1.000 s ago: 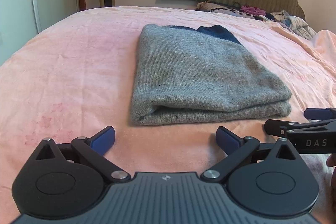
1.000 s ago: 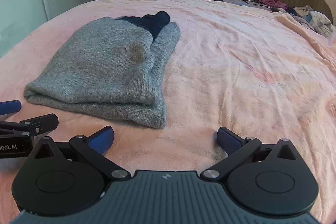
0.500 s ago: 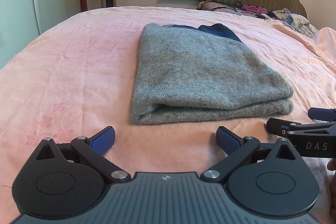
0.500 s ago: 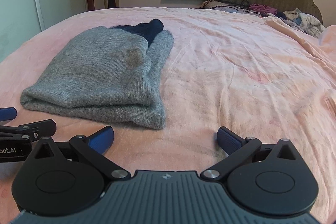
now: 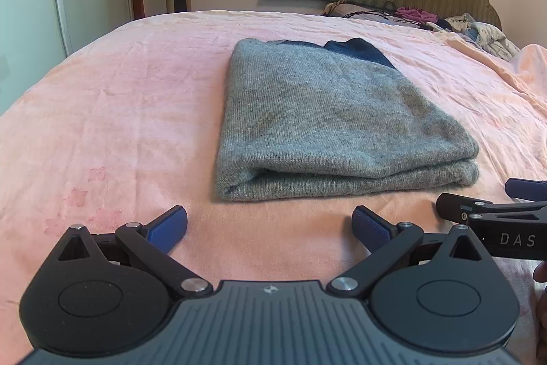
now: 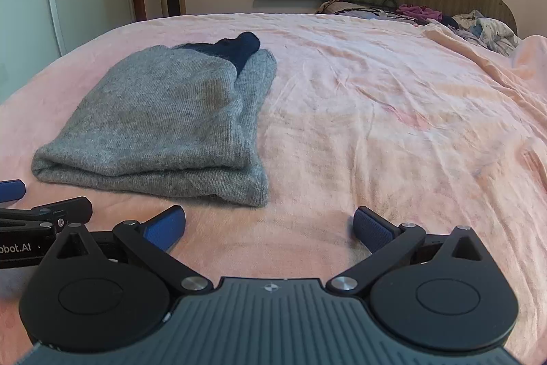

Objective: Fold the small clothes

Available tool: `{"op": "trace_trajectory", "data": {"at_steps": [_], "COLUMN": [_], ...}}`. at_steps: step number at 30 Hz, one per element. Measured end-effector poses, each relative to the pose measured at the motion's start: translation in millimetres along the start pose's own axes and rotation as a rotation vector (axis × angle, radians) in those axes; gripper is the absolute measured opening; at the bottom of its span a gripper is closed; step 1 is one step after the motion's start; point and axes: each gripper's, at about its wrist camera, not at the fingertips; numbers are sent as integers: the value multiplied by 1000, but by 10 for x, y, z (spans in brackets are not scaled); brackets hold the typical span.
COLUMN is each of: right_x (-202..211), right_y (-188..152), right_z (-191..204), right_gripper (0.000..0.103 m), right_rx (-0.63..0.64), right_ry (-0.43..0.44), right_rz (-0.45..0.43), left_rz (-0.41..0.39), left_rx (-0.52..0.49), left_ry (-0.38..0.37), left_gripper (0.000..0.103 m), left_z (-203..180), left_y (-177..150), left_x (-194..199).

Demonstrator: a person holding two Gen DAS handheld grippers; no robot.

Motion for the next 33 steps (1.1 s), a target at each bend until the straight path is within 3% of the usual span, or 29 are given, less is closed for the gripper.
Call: {"op": "trace_trajectory", "data": {"at_steps": [33], "right_x": [16], "right_y": [-17], "right_z": [28], "right_gripper": [103], "right_rx": [6], "right_ry": [-1], "right_rz": [1], "left_rz": [2], "left_rx": [-5], "left_ry": [6], "left_gripper": [103], "left_z": [-19], "left_y": [13], "left_x": [4]}}
Point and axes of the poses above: each gripper's, at about its wrist camera, not at the fingertips, and x roughly against the way its jaws point, z to its left, y to its top, and after that the axes turned 15 degrees about y, right-handed
